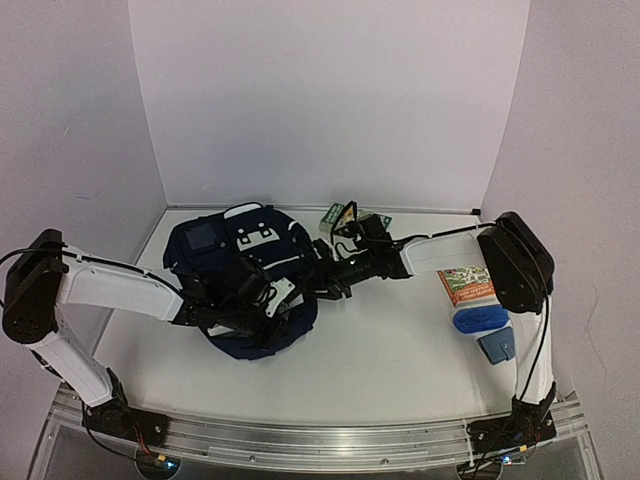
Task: Pack the student bag
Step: Adjust the book in the student bag.
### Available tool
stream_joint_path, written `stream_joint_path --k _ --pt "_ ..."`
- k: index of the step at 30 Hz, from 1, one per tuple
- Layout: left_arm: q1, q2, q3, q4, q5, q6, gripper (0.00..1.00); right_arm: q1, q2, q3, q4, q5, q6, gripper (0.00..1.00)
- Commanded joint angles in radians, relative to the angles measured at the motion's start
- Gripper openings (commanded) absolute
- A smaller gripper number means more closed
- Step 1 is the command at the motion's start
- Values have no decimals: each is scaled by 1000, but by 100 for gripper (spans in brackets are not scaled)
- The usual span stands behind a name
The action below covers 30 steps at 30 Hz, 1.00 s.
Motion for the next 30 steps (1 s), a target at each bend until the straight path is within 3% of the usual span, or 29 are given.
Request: stream_joint_path --k 1,13,24,30 --pt "-48 8 78 91 76 80 1 56 39 71 60 49 25 30" --pt "-182 31 98 287 -70 402 10 89 158 54 61 93 84 24" --pt "-220 9 88 349 -107 622 11 143 55 50 82 36 181 19" --pt "-248 18 75 436 -246 717 11 153 125 -5 11 66 50 17"
